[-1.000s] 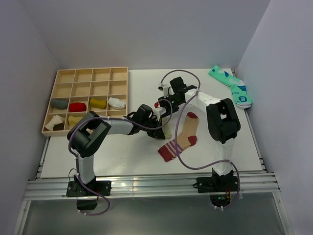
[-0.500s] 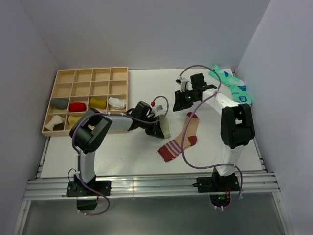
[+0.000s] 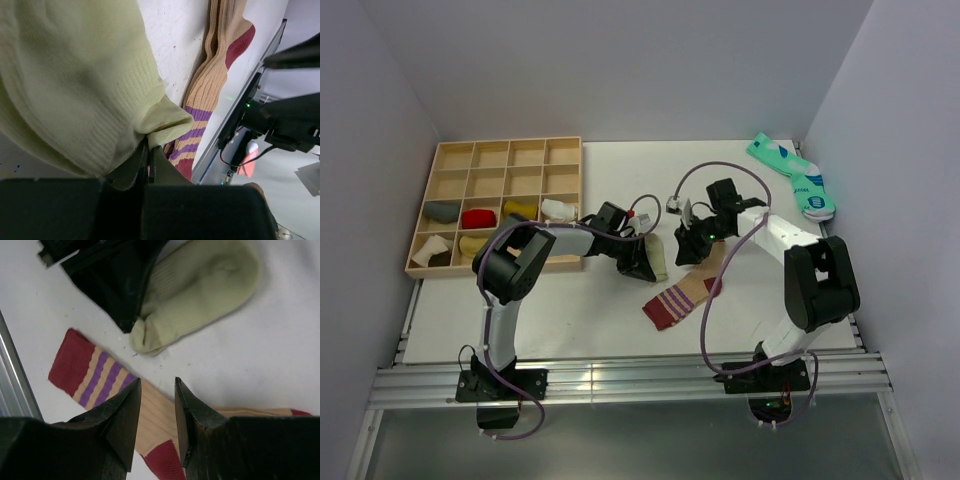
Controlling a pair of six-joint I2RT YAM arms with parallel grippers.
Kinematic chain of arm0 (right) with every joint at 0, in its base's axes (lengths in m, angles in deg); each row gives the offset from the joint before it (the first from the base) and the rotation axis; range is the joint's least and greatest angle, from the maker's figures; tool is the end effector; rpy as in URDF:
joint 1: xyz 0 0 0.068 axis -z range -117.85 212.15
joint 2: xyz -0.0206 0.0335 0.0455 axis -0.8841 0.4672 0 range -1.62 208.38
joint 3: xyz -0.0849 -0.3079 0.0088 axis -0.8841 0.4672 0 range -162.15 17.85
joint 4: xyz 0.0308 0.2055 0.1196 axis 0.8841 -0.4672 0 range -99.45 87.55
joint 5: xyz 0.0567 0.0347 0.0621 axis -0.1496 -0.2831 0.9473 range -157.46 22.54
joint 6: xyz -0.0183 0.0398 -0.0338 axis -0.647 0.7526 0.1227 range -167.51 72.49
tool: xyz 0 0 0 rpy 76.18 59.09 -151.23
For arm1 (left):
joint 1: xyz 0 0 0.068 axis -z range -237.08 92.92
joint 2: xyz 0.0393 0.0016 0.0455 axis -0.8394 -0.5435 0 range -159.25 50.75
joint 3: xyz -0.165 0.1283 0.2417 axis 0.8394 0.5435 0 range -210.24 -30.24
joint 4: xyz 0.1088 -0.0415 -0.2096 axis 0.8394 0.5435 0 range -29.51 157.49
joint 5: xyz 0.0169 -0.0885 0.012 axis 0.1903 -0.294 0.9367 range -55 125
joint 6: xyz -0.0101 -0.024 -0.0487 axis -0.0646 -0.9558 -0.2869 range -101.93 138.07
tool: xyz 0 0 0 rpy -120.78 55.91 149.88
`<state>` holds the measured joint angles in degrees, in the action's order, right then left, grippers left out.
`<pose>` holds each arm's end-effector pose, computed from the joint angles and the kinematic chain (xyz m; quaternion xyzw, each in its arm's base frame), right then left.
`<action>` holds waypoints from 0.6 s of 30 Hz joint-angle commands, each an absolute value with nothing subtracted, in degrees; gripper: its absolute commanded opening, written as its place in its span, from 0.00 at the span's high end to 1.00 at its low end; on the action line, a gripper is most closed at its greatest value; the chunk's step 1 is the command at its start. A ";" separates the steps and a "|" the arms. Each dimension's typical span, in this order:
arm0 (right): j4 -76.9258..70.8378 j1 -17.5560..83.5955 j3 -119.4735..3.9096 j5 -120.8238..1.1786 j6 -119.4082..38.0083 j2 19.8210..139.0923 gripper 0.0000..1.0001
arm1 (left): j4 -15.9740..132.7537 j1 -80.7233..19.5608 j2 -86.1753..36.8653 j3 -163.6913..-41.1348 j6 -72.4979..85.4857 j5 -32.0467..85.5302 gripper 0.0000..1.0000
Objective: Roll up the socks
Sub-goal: Roll the sock at the center of the board.
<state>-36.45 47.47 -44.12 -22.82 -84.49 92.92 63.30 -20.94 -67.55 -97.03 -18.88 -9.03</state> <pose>0.2873 0.1025 0.2633 -0.4640 0.7817 0.3286 0.2561 0.3172 -0.2640 0.1699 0.1086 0.8833 -0.4558 0.0157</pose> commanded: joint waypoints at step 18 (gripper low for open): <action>-22.40 32.53 -34.79 -33.80 -90.58 85.48 0.51 | 67.96 -21.57 -68.78 -97.39 -19.54 -10.08 1.00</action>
<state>-25.47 33.31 -34.57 -31.61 -90.50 87.56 65.64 -21.53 -68.16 -97.68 -20.12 -10.82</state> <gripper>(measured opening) 0.492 0.024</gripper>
